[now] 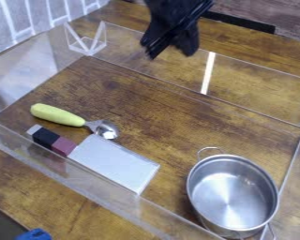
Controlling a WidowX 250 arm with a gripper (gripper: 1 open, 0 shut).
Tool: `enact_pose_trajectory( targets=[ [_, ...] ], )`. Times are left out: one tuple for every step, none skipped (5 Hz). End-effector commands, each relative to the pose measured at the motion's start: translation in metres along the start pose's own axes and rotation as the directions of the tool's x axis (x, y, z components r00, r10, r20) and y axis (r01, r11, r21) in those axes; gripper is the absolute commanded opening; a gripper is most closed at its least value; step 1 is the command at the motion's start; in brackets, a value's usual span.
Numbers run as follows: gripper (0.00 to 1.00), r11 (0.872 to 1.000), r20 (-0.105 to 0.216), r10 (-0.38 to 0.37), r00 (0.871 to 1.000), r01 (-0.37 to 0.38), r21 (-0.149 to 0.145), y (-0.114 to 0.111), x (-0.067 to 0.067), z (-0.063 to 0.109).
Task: Move the toy knife to the left side of the table
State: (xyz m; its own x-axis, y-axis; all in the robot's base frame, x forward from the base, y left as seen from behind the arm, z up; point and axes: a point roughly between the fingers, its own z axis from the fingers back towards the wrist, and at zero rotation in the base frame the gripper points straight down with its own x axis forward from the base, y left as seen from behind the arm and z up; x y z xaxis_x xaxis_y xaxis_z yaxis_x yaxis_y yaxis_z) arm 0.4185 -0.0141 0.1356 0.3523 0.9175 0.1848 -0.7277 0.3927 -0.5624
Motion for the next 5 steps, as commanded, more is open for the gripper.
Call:
enact_pose_trajectory(
  targets=[
    [0.0, 0.996, 0.044, 0.007, 0.999, -0.002, -0.093, -0.021, 0.016, 0.018],
    [0.0, 0.995, 0.042, 0.007, 0.999, -0.003, -0.097, -0.017, 0.02, 0.008],
    [0.0, 0.994, 0.041, 0.013, 0.999, -0.008, -0.105, -0.015, 0.025, 0.009],
    [0.0, 0.994, 0.06, 0.042, 0.997, -0.035, -0.106, -0.019, 0.03, 0.004],
    [0.0, 0.991, 0.081, 0.076, 0.994, -0.067, -0.113, -0.02, 0.034, 0.009]
  ],
)
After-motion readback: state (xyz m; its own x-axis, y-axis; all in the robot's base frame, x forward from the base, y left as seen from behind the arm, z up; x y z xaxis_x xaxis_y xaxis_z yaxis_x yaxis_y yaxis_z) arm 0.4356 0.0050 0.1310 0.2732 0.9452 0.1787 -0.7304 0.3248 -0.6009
